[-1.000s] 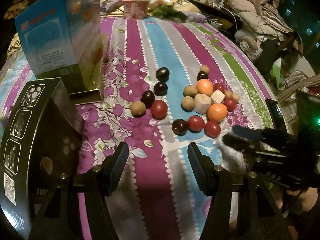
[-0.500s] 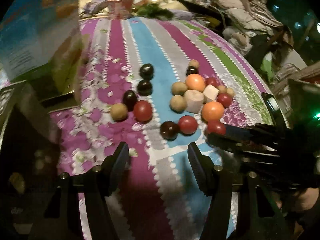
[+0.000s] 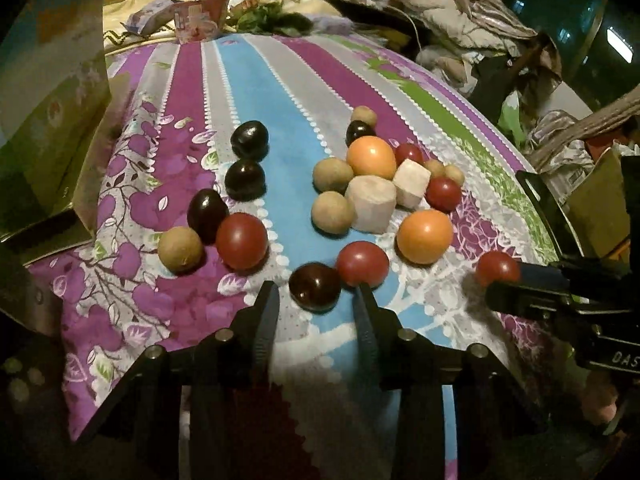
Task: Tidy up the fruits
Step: 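Grasp a dark plum with the left tool while the right tool grasps a red tomato, then carry the plum and tomato in both tools over the light-blue basket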
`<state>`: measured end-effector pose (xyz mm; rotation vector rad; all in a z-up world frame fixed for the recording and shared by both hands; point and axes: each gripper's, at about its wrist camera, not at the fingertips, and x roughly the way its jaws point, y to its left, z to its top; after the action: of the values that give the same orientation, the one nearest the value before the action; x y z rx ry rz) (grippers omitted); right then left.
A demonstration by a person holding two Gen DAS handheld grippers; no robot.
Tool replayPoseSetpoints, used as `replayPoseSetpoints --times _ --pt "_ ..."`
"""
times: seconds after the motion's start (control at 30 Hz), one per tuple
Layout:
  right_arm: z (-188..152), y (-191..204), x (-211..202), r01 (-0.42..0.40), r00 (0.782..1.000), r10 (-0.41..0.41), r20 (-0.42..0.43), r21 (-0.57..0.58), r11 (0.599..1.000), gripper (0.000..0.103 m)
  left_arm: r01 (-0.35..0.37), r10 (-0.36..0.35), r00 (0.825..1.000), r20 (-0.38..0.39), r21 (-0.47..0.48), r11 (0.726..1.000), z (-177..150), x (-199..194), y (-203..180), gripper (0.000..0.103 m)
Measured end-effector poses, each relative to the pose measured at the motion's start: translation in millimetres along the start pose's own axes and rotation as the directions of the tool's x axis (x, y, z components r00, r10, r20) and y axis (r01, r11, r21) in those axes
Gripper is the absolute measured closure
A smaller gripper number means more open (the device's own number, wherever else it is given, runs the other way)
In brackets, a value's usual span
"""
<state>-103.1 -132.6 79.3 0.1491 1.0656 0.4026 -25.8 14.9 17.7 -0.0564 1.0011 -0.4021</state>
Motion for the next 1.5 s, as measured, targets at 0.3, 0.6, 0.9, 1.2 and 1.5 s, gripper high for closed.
replayPoseSetpoints --times 0.3,0.6,0.9,1.2,1.5 --pt "4 2 7 0.035 0.999 -0.035 -0.022 0.018 0.999 0.076 -0.008 0.008 1.000 0.017 -0.015 1.000 2 6 -3 0.062" --pt "13 1 -2 0.105 0.994 -0.103 -0.039 0.043 0.994 0.076 -0.028 0.029 0.999 0.018 -0.077 0.997 2 -4 0 0.077" --pt "31 0 -20 0.165 0.986 -0.164 -0.010 0.064 0.984 0.076 -0.103 0.108 0.993 0.041 -0.126 0.987 17 -53 -13 0.077" --pt "50 8 -48 0.183 0.982 -0.186 0.040 0.060 0.981 0.076 -0.118 0.132 0.984 0.117 -0.114 0.986 38 -118 -26 0.077" --pt "68 48 -60 0.129 0.990 -0.129 0.060 0.007 0.992 0.076 -0.157 0.179 0.972 0.152 -0.147 0.977 44 -153 -27 0.077"
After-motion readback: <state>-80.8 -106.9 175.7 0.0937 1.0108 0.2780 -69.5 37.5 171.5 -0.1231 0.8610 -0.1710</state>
